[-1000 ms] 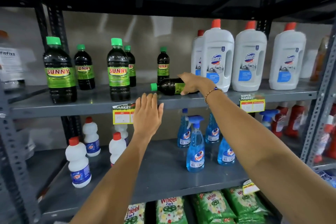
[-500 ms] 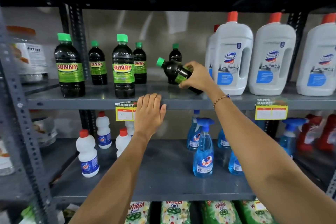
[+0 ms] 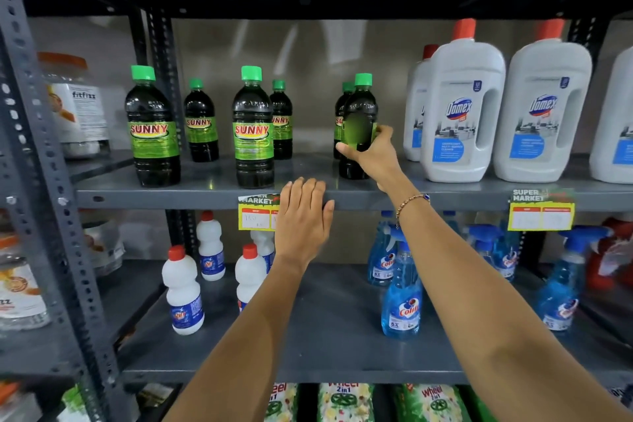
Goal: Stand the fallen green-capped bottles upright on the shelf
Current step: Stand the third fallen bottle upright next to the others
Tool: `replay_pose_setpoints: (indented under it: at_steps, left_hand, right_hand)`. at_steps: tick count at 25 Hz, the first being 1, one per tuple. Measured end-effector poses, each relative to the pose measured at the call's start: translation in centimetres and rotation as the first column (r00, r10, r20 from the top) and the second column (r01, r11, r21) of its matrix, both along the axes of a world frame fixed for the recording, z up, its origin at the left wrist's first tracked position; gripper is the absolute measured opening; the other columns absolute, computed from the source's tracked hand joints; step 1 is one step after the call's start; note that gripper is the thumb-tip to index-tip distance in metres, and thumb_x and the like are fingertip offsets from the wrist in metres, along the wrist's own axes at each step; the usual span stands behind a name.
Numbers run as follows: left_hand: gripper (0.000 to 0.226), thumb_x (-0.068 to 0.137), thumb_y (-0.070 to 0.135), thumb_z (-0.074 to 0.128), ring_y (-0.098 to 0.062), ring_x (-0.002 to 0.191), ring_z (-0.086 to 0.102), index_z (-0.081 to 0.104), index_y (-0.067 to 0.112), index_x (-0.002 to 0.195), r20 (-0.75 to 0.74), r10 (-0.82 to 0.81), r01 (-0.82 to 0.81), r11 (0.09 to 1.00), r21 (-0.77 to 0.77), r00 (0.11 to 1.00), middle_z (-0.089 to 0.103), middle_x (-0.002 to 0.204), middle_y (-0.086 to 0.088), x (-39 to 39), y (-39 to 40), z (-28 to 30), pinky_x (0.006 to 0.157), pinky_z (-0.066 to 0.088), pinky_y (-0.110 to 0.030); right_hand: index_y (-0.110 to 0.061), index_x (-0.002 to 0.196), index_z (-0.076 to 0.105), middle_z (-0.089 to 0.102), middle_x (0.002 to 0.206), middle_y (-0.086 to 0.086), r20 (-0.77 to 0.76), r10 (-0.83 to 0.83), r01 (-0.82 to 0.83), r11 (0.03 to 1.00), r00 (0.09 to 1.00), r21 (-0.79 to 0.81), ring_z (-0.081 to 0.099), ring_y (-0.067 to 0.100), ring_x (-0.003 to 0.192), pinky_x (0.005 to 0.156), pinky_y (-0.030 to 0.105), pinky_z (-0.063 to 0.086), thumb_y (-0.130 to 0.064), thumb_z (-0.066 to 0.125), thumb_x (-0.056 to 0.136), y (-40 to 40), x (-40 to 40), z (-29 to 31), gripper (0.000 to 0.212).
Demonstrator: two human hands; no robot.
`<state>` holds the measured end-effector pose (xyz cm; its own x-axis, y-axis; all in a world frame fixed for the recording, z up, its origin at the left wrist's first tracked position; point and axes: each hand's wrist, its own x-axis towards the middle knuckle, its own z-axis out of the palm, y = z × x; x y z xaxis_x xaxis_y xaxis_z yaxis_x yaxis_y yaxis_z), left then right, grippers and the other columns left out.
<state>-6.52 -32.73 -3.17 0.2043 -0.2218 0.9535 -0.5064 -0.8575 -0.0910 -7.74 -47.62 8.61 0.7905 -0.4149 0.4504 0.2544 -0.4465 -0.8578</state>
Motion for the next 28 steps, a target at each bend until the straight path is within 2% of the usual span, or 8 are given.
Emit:
replay_pose_setpoints:
  at_steps: [3,5,10,14,18,23,26,28]
  left_hand:
    - [0.047,0.102,0.033,0.022,-0.033,0.114,0.056,0.056,0.006,0.119,-0.001,-0.003,0.003,1.0,0.009,1.0,0.063,0.117,-0.012,0.0,0.2,-0.1,0.108,0.029,-0.041]
    - [0.048,0.102,0.034,0.021,-0.033,0.115,0.056,0.055,0.006,0.12,-0.005,-0.001,0.001,1.0,0.016,1.0,0.063,0.117,-0.012,-0.1,0.3,-0.2,0.108,0.029,-0.041]
    - [0.046,0.102,0.035,0.021,-0.032,0.114,0.056,0.052,0.007,0.12,-0.014,0.009,-0.008,1.0,0.023,1.0,0.062,0.116,-0.011,-0.2,0.4,-0.1,0.108,0.029,-0.041]
    - [0.043,0.101,0.034,0.027,-0.032,0.113,0.055,0.054,0.006,0.12,-0.024,-0.001,0.001,1.0,0.017,1.0,0.062,0.116,-0.012,-0.3,0.4,-0.1,0.108,0.03,-0.041]
    - [0.04,0.099,0.034,0.033,-0.031,0.113,0.054,0.053,0.007,0.12,-0.034,-0.013,0.014,1.0,0.018,0.999,0.061,0.117,-0.011,-0.4,0.6,-0.1,0.108,0.029,-0.041]
    - [0.04,0.099,0.034,0.033,-0.031,0.113,0.055,0.055,0.007,0.12,-0.036,0.001,0.0,1.0,0.028,0.999,0.061,0.117,-0.011,-0.6,0.6,0.0,0.107,0.029,-0.04]
    - [0.041,0.098,0.034,0.034,-0.031,0.112,0.056,0.056,0.006,0.119,-0.034,-0.001,0.002,1.0,0.031,0.999,0.061,0.116,-0.011,-0.6,0.6,0.0,0.107,0.029,-0.04]
    - [0.041,0.099,0.034,0.033,-0.031,0.111,0.056,0.055,0.007,0.119,-0.038,-0.005,0.006,1.0,0.027,0.999,0.061,0.116,-0.011,-0.5,0.7,0.0,0.107,0.03,-0.04]
  right_hand:
    - [-0.006,0.137,0.021,0.051,0.112,0.005,-0.09,0.095,-0.094,0.995,0.991,0.016,0.054,0.024,0.113,0.084,0.029,0.044,-0.004,0.073,0.077,-0.3,0.0,-0.3,0.079]
    - [-0.005,0.137,0.025,0.052,0.112,0.006,-0.11,0.085,-0.087,0.996,0.99,-0.015,0.054,0.024,0.114,0.083,0.029,0.044,0.0,0.073,0.076,-0.4,0.2,-0.5,0.077]
    - [-0.004,0.13,0.037,0.048,0.126,0.008,-0.085,-0.084,0.068,0.982,0.993,-0.178,0.051,0.02,0.112,0.098,0.035,0.045,-0.026,0.089,0.061,0.0,0.8,-0.8,0.089]
    - [-0.004,0.136,0.03,0.053,0.118,0.005,-0.129,0.024,-0.031,0.998,0.991,-0.048,0.053,0.022,0.117,0.09,0.028,0.043,-0.009,0.079,0.072,-0.3,0.5,-0.7,0.081]
    - [-0.006,0.131,0.035,0.047,0.13,0.009,-0.118,-0.072,0.055,0.988,0.99,-0.143,0.049,0.023,0.119,0.102,0.037,0.043,-0.024,0.087,0.064,0.0,0.7,-0.7,0.087]
    - [-0.004,0.132,0.031,0.05,0.116,0.001,-0.143,-0.018,0.003,0.994,0.99,-0.107,0.051,0.018,0.112,0.09,0.028,0.041,-0.018,0.082,0.072,-0.3,0.9,-0.9,0.08]
    - [-0.005,0.133,0.03,0.05,0.13,0.007,-0.139,-0.045,0.024,0.988,0.989,-0.15,0.05,0.022,0.118,0.1,0.034,0.043,-0.031,0.086,0.065,-0.3,1.3,-1.0,0.092]
    - [-0.004,0.133,0.028,0.051,0.13,0.011,-0.169,-0.004,-0.016,0.993,0.986,-0.116,0.05,0.023,0.119,0.095,0.032,0.043,-0.023,0.082,0.071,-0.3,1.5,-1.0,0.085]
